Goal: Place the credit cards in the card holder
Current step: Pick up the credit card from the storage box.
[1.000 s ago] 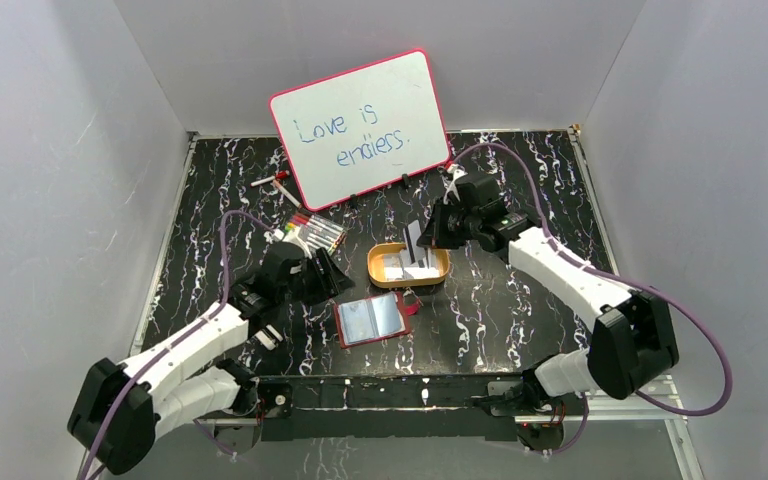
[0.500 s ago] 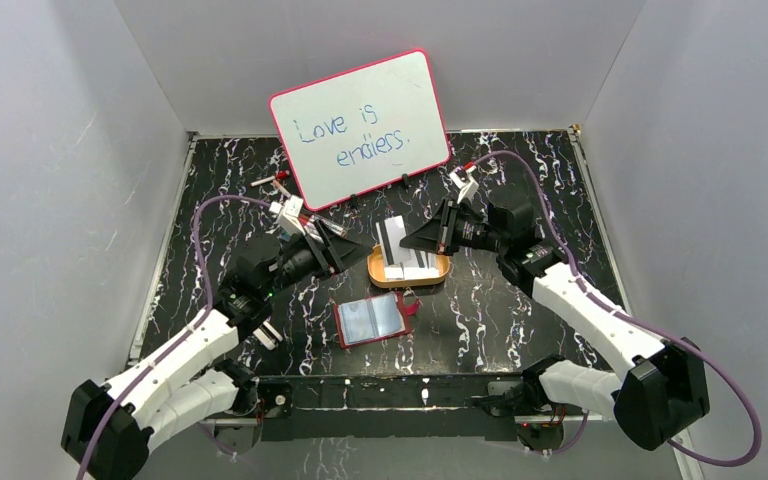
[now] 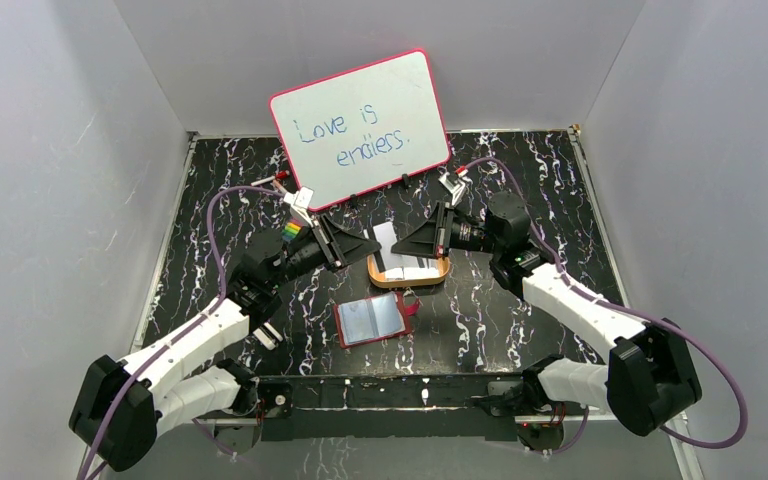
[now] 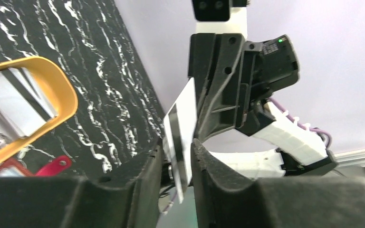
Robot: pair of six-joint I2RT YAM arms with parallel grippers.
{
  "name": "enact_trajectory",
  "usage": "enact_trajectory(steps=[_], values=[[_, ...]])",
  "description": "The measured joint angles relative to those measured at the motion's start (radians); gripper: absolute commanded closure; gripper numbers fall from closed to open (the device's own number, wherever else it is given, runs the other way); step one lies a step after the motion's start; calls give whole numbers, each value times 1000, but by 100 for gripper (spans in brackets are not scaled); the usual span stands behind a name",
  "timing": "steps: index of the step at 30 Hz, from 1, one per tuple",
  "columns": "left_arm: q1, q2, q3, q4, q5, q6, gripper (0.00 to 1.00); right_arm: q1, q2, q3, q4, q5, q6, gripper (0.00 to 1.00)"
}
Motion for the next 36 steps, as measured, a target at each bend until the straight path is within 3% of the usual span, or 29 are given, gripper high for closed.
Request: enact_trajectory(steps=[3, 4, 6, 9, 15, 21, 24, 27, 33, 36], values=[[0, 3, 0, 31, 10, -25, 100, 0, 13, -3, 26, -18, 26, 100], [0, 6, 0, 38, 13, -33, 100, 0, 14, -3, 33, -20, 29, 100], [0, 9, 0, 64, 20, -48, 100, 0, 14, -3, 36, -21, 28, 79], [0, 9, -1, 76, 23, -63, 100, -1, 15, -1, 26, -24, 18, 63], [0, 3, -21, 82, 19, -84, 100, 0, 15, -1, -2, -27, -4, 58], [0, -24, -32, 45, -5, -100, 100, 3, -1, 12, -85, 1, -69, 44], [0, -69, -22, -64, -58, -101, 100, 24, -23, 78, -237, 74, -184, 40], [0, -105, 46, -272, -156, -121, 100, 83, -41, 182, -387, 189, -322, 38], [0, -58, 293, -682, -330, -127, 100, 320, -24, 388, -617, 500, -554, 38], [1, -9, 393, -807, -370, -113, 100, 396, 2, 419, -654, 626, -605, 36]])
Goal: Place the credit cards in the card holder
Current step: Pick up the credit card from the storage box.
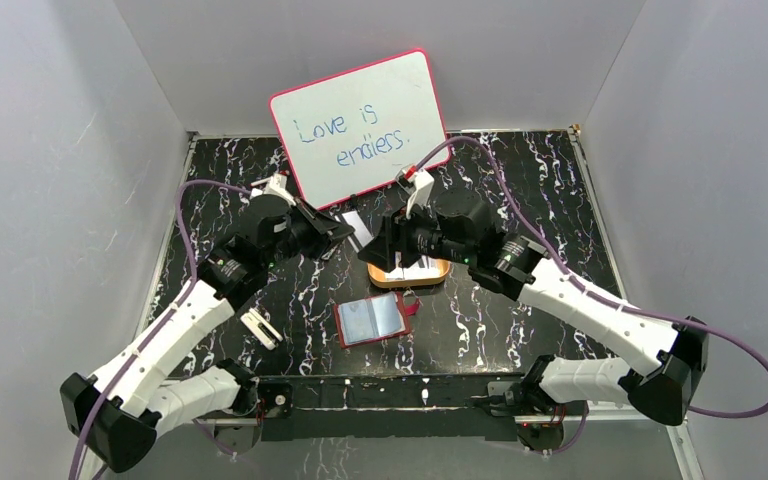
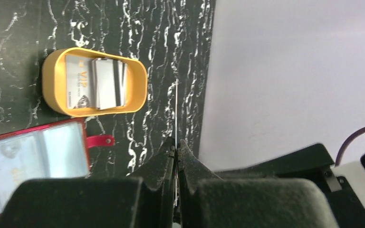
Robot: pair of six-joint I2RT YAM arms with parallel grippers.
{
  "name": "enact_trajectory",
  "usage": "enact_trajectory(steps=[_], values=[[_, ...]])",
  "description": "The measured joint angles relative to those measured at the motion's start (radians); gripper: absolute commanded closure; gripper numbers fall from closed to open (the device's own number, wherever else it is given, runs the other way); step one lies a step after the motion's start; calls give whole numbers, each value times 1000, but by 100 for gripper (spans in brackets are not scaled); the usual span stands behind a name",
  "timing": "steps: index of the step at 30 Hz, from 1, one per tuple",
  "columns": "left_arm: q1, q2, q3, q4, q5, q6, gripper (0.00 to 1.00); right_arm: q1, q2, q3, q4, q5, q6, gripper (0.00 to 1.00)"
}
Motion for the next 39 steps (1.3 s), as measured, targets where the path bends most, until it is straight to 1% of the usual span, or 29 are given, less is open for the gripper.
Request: enact_trajectory(steps=[2, 5, 9, 12, 16, 20, 21, 23, 28, 32, 36, 37, 38, 39], values=[[0, -3, 5, -21, -1, 24, 100, 9, 1, -19, -10, 52, -8, 35], [0, -72, -71, 40, 41, 90, 100, -40, -26, -76, 5, 34, 1, 33], [0, -217, -183, 159, 141, 212, 100, -165, -114, -167, 74, -107, 46, 32], [0, -278, -183, 241, 241, 312, 100, -214, -175, -178, 137, -230, 75, 32], [0, -275, -156, 380, 411, 369, 100, -214, -196, -177, 231, -379, 105, 33], [0, -244, -156, 503, 520, 344, 100, -214, -188, -180, 338, -509, 167, 35], [0, -235, -156, 535, 539, 332, 100, -214, -188, -185, 375, -529, 187, 37], [0, -222, -157, 587, 567, 309, 100, -214, -188, -193, 436, -568, 223, 44], [0, -210, -157, 681, 610, 266, 100, -214, -167, -193, 515, -632, 283, 63], [0, -199, -160, 710, 630, 250, 100, -204, -150, -192, 523, -655, 297, 70], [1, -187, -172, 724, 635, 235, 100, -186, -134, -187, 527, -671, 301, 73], [1, -184, -172, 727, 637, 233, 100, -184, -129, -184, 526, -673, 301, 77], [1, -183, -173, 728, 639, 230, 100, -180, -124, -180, 526, -676, 302, 84], [1, -183, -173, 729, 640, 229, 100, -179, -119, -175, 526, -679, 301, 94]])
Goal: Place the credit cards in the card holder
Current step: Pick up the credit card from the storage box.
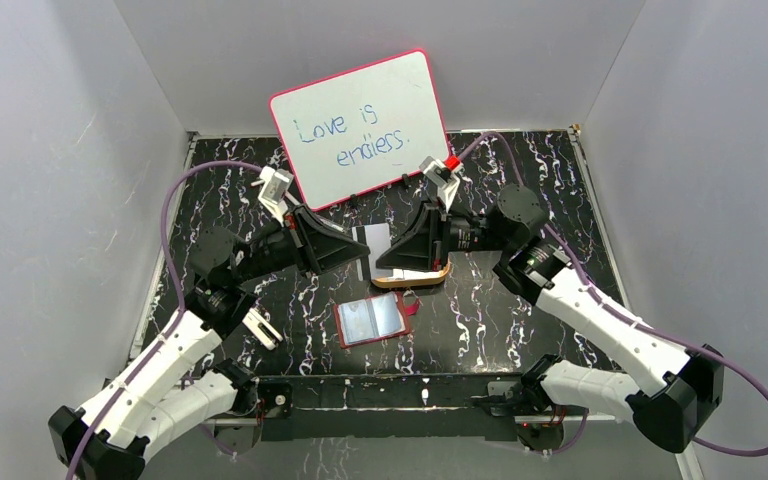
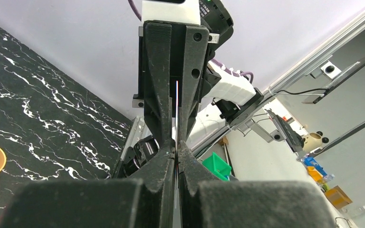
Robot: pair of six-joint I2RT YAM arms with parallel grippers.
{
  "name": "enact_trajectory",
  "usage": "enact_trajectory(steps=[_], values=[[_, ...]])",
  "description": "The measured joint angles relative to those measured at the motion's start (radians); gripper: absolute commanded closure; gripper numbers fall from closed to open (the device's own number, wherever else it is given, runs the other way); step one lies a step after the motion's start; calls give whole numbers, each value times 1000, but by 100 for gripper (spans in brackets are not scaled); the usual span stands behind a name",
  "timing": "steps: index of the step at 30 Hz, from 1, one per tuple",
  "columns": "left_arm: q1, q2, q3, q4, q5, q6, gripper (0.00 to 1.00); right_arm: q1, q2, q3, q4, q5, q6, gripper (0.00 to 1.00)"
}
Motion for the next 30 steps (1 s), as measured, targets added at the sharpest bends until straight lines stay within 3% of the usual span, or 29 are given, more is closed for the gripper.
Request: enact_trajectory(steps=[1, 3, 5, 8, 12, 20, 24, 30], values=[[0, 0, 0, 2, 2, -2, 91, 2, 4, 6, 0, -1, -3, 100], [0, 1, 0, 5, 3, -1, 52, 5, 5, 18, -18, 5, -24, 100], [0, 0, 3, -19, -2, 10, 36, 13, 2, 41, -79, 29, -86, 100], [-1, -19, 43, -206, -88, 39, 13, 49, -19, 83, -210, 155, -269, 100], [1, -145, 55, -450, -263, 29, 9, 194, -74, 97, -321, 482, -631, 100], [0, -440, 151, -752, -443, -49, 8, 452, -159, -63, -98, 940, -1418, 100], [-12, -463, 124, -747, -416, -124, 8, 686, -113, -125, 53, 1099, -1899, 100], [-21, -379, -13, -691, -326, -254, 8, 744, -95, -133, 43, 1223, -2241, 100]])
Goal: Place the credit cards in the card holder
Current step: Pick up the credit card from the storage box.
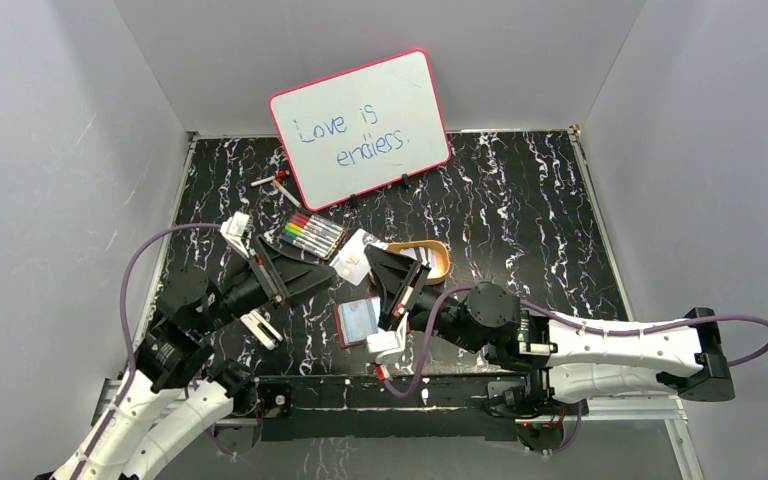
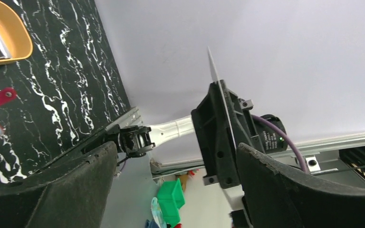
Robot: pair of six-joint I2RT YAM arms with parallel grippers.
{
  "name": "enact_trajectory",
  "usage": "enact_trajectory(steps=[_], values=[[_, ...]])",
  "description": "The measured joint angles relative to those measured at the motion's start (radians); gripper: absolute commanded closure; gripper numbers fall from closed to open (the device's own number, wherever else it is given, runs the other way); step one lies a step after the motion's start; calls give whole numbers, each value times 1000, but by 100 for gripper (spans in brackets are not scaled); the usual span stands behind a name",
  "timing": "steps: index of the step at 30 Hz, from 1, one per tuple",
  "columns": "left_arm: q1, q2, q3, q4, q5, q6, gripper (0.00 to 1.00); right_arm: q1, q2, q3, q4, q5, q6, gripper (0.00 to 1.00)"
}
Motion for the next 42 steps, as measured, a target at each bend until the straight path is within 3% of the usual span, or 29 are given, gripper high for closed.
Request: enact_trajectory(steps=[11, 18, 26, 34, 40, 42], values=[[0, 88, 12, 97, 24, -79, 11, 2, -44, 3, -100, 21, -140, 100], [0, 119, 52, 176, 4, -103, 37, 2, -111, 3, -140, 24, -149, 100], [0, 323, 110, 290, 111, -102, 45, 2, -106, 3, -174, 22, -149, 100], [0, 361, 122, 344, 201, -87, 85, 2, -90, 5, -210, 15, -147, 100], [0, 371, 102, 397, 248, -104, 85, 4, -86, 27, -211, 11, -144, 100], [0, 371, 97, 403, 259, -107, 90, 5, -81, 27, -212, 11, -143, 100]])
